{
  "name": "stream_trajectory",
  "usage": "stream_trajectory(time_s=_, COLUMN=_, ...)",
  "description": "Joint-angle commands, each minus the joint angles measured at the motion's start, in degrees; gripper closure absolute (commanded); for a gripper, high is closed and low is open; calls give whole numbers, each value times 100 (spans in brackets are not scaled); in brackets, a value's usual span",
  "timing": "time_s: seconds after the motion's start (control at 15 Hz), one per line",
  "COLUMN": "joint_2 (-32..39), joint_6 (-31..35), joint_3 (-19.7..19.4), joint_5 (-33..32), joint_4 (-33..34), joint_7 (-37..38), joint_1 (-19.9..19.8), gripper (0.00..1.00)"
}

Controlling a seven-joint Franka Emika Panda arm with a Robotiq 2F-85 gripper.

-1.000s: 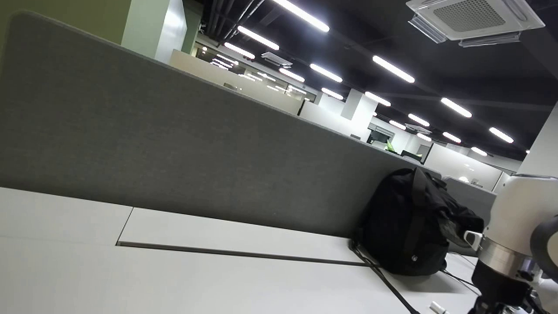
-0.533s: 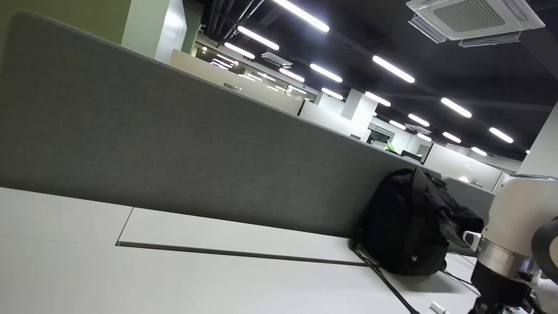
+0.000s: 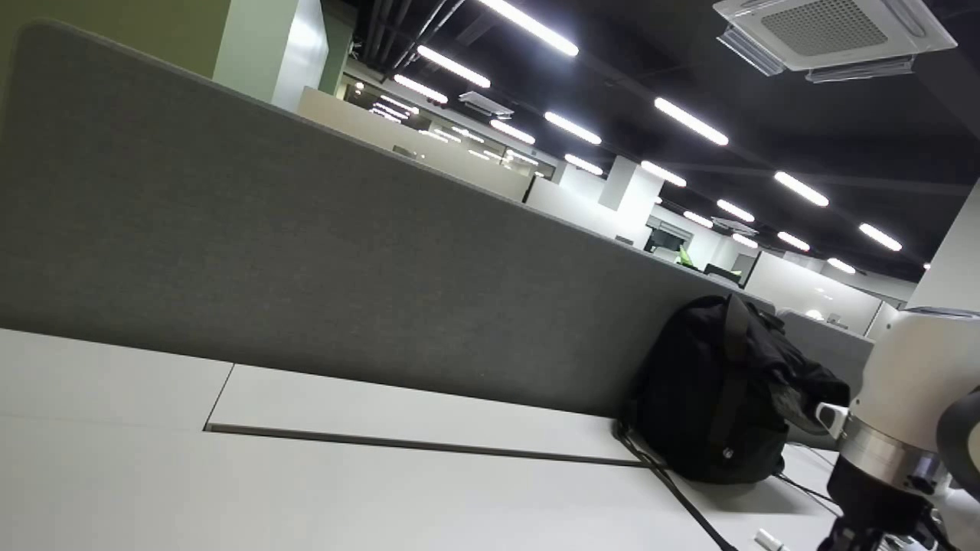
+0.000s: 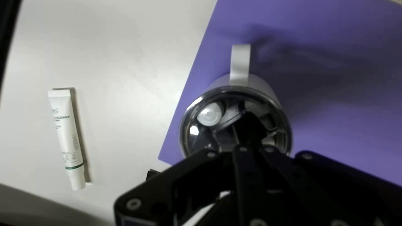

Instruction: Open the lid of the thermos cup

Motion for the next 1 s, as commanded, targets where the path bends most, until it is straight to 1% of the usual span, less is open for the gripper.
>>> stream_trajectory(time_s=0.0, joint_2=318, joint_6=226, joint_3=-172, joint_5=-240, joint_4=159, joint_7=321, joint_1=82, gripper=100)
stream_trajectory(time_s=0.13, joint_2=291, joint_6=252, joint_3=-151, joint_5=-192, joint_4=147, joint_7=286, joint_1=61, gripper=100)
stream_trajectory(time_s=0.27, joint_2=173, joint_6=248, joint_3=35, joint_5=11, joint_4=107, joint_7=102, joint_1=-109, gripper=100)
stream_trajectory(time_s=0.4, joint_2=-203, joint_6=76, joint_3=456, joint_5=446, joint_4=-33, joint_7=-282, joint_1=-491, gripper=100)
stream_trajectory(time_s=0.67, joint_2=-647, joint_6=-524, joint_3=1068, joint_5=1166, joint_4=-86, joint_7=-969, joint_1=-1054, gripper=100)
stream_trajectory(time_s=0.73, joint_2=-750, joint_6=-749, joint_3=1161, joint_5=1316, joint_4=-66, joint_7=-1144, joint_1=-1144, gripper=100)
stream_trajectory(time_s=0.93, joint_2=-1076, joint_6=-1201, joint_3=1182, joint_5=1526, joint_4=-54, joint_7=-1386, joint_1=-1220, gripper=100)
